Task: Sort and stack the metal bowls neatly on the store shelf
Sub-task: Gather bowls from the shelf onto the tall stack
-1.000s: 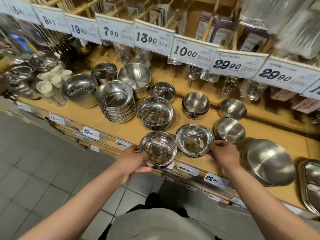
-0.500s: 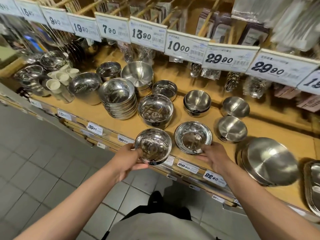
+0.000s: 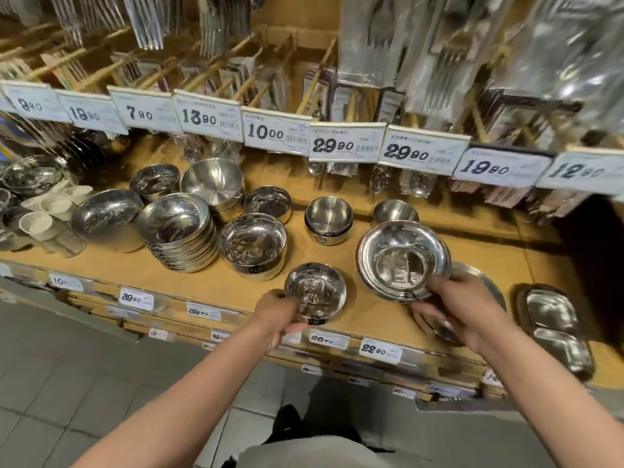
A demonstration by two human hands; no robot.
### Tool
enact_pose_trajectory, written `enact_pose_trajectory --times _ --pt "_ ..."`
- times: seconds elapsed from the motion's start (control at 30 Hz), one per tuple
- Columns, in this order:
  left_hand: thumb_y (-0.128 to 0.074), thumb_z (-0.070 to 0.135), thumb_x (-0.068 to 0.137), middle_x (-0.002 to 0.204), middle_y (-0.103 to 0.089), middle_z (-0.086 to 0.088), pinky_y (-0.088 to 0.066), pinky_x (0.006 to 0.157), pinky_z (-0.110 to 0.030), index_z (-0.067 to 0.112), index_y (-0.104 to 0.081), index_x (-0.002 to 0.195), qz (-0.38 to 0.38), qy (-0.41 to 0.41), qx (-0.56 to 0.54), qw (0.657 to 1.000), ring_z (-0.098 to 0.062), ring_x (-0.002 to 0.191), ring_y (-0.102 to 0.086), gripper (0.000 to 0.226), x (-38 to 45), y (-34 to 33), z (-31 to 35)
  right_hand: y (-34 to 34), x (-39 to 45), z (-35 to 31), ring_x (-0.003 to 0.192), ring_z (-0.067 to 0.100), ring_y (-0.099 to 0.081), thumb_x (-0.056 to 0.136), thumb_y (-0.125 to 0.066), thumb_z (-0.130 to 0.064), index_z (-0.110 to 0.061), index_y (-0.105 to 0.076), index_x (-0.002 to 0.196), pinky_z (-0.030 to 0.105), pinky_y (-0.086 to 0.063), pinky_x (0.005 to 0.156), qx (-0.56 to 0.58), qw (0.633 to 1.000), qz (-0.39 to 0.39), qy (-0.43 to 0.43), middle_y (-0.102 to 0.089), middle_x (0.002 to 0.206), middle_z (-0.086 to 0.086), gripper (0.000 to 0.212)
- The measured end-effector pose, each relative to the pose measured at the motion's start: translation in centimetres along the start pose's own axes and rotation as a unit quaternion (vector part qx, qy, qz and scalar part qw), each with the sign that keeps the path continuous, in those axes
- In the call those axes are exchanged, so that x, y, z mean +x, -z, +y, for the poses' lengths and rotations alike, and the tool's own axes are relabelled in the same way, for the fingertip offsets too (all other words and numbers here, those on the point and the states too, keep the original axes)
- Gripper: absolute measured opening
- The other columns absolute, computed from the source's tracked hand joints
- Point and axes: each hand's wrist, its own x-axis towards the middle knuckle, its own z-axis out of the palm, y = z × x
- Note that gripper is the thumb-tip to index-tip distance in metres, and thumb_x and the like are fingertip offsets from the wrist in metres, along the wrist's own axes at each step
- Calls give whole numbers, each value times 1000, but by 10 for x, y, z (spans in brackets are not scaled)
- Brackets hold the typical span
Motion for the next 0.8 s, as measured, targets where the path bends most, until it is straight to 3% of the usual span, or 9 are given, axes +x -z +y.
enact_pose_trajectory --times 0.07,0.17,0.33,0.4,0.5,0.57,0.63,0.7,0.8 --pt "-56 3 101 99 -73 -23 -63 54 -34 -2 -58 122 -4 -4 20 1000 -22 51 -70 22 6 -14 5 17 -6 0 53 20 -69 96 -58 2 4 -58 114 20 -51 39 -2 1000 15 -1 -73 100 32 18" --pt "-59 4 100 85 -74 -21 -48 38 -24 -5 -60 117 -21 -7 37 999 -20 45 -67 20 13 -28 10 37 -10 5 75 32 -75 97 -60 1 -2 -61 110 25 -60 52 17 999 44 -5 -75 99 27 14" --pt "-56 -1 100 96 -76 -23 -51 40 -26 -1 -61 115 -13 4 41 999 -32 72 -76 16 22 -35 11 52 -13 12 70 27 -78 97 -59 3 -2 -62 103 23 -59 47 60 997 51 -19 -73 96 19 7" --pt "-52 2 102 99 -75 -23 -51 49 -30 0 -58 120 -10 -5 26 1000 -41 87 -75 18 22 -37 10 53 -12 13 71 28 -78 98 -59 3 0 -62 106 23 -59 48 52 997 45 -20 -73 97 20 10" --pt "-56 19 104 100 -71 -19 -52 64 -36 6 -49 125 3 -32 12 999 -32 78 -69 26 9 -41 10 50 -10 11 76 30 -78 97 -59 3 2 -61 112 23 -60 51 27 999 23 -22 -73 103 24 15" --pt "-59 31 103 110 -68 -18 -57 91 -44 5 -45 137 41 -64 90 993 -35 101 -68 46 -4 -39 9 45 -7 8 71 39 -74 97 -59 3 10 -58 117 24 -59 50 6 1000 6 -20 -68 106 40 22" --pt "-59 40 101 129 -63 -16 -53 103 -49 2 -46 144 69 -86 143 983 -35 119 -63 58 -25 -34 8 33 -6 4 71 38 -73 96 -59 2 12 -58 118 25 -60 51 -7 1000 -14 -15 -68 104 41 23" --pt "-57 43 101 124 -67 -11 -60 92 -44 9 -57 131 35 -93 75 992 -28 110 -68 46 -56 -31 16 14 -9 0 74 29 -77 96 -61 2 4 -62 111 23 -60 52 -15 999 -49 -10 -76 98 27 15" --pt "-62 47 97 115 -70 -8 -64 78 -35 19 -62 115 -8 -116 13 993 -22 103 -72 33 -102 -24 39 -22 -16 -7 80 27 -75 96 -59 4 3 -60 108 23 -61 56 -25 993 -117 -11 -74 95 22 12"
